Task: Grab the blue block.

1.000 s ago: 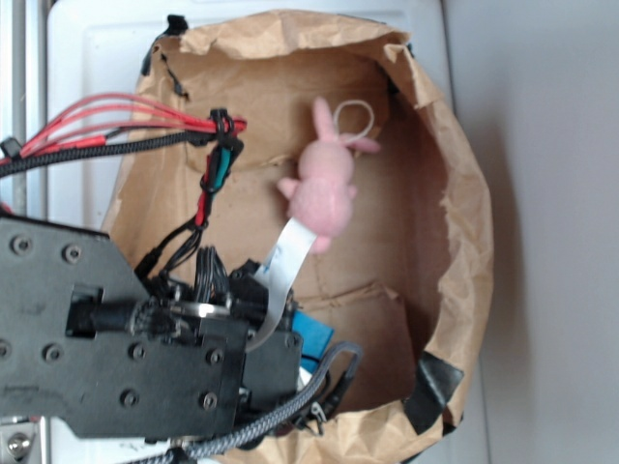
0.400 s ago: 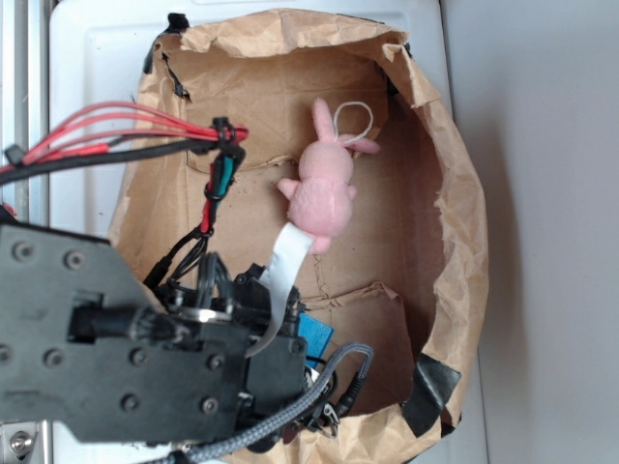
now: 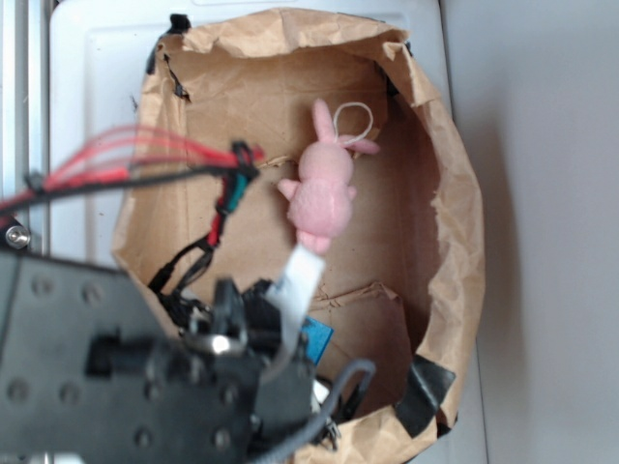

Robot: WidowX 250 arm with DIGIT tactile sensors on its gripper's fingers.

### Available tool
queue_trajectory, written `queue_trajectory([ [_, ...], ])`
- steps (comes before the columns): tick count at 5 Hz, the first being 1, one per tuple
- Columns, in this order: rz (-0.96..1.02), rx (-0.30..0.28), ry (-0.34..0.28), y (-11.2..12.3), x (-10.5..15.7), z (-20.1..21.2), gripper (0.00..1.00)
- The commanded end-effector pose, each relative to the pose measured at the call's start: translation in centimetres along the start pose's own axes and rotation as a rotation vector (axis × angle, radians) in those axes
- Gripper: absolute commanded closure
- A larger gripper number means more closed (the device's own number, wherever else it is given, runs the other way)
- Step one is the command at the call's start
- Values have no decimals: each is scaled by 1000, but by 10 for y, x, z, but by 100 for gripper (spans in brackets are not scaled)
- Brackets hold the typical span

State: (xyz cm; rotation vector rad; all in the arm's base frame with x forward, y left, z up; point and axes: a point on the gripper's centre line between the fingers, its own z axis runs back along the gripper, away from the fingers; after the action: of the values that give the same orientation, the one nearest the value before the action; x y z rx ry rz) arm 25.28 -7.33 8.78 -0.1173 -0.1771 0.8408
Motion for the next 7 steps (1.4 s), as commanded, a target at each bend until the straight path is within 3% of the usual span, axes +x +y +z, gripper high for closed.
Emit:
queue_trajectory([
  [1,-9,-45,-18,-6,0,12,0],
  [3,-9,-45,-18,-6,0,12,0],
  [4,25,-30,-10,-15,22,6,0],
  [5,29,-36,-45,-24,31,0,0],
  [7,24,-23,-58,-35,37,-5,0],
])
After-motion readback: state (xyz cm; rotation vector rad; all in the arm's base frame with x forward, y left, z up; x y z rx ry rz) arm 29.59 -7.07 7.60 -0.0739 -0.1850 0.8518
